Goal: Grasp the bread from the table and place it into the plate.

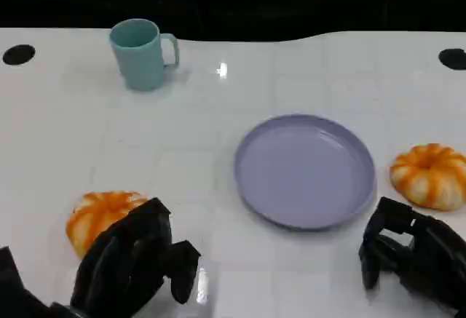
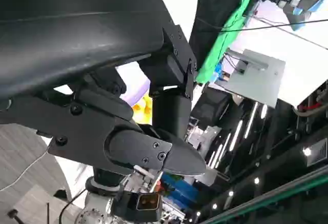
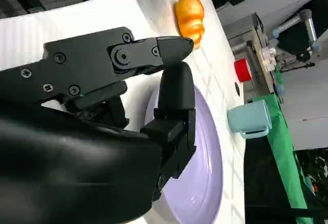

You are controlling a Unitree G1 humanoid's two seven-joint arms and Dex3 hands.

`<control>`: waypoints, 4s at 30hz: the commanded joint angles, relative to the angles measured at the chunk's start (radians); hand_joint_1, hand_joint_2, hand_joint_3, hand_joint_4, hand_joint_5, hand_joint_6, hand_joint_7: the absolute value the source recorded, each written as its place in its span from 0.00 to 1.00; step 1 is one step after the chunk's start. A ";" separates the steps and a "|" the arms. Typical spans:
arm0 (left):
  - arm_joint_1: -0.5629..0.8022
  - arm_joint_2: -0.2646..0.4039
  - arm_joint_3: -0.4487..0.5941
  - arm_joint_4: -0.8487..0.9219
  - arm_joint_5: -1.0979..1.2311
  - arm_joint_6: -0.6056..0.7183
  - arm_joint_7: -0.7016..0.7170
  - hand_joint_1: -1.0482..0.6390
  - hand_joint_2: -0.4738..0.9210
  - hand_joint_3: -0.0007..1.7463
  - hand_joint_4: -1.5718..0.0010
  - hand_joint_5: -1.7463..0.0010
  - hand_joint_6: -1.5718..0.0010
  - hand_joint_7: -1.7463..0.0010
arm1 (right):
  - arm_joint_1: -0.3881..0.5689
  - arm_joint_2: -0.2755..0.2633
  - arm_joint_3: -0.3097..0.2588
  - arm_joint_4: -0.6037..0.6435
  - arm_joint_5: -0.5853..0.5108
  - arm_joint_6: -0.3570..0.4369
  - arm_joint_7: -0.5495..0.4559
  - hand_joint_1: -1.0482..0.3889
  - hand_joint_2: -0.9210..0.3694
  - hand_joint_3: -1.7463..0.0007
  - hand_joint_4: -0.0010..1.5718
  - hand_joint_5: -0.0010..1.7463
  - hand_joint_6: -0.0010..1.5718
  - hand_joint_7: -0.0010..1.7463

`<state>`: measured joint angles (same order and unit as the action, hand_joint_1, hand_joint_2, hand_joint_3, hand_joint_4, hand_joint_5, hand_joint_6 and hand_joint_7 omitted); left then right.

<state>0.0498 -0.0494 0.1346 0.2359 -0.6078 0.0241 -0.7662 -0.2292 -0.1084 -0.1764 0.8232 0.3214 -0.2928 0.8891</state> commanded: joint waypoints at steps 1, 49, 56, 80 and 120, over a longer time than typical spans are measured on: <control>-0.003 0.012 0.008 0.008 0.005 -0.021 -0.018 0.19 1.00 0.05 0.31 0.00 0.41 0.11 | 0.013 -0.006 -0.002 0.010 0.005 0.020 0.000 0.32 0.00 0.91 0.46 1.00 0.47 0.82; 0.117 0.386 -0.119 -0.527 1.316 -0.266 0.541 0.25 0.98 0.00 0.91 0.49 0.83 0.76 | 0.014 0.007 0.020 -0.011 0.020 0.009 -0.009 0.32 0.00 0.89 0.48 1.00 0.45 0.88; 0.111 0.441 -0.174 -0.631 1.574 -0.141 0.509 0.25 0.92 0.00 0.99 0.56 0.80 0.87 | 0.014 0.006 0.021 -0.016 0.024 0.023 -0.011 0.32 0.00 0.90 0.48 1.00 0.46 0.86; -0.112 0.511 -0.344 -0.358 1.699 0.013 0.410 0.33 0.82 0.00 1.00 0.77 0.86 0.93 | 0.033 0.004 0.023 -0.068 0.029 0.076 -0.030 0.32 0.00 0.91 0.49 1.00 0.48 0.83; -0.447 0.483 -0.484 0.480 1.378 -0.354 1.272 0.51 0.55 0.85 0.39 0.00 0.44 0.01 | -0.017 -0.003 0.007 0.086 0.009 -0.110 0.036 0.31 0.00 0.89 0.46 1.00 0.40 0.91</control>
<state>-0.3927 0.4255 -0.3561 0.7010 0.7837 -0.3243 0.4846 -0.2533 -0.0955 -0.1658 0.9052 0.3426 -0.4059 0.9328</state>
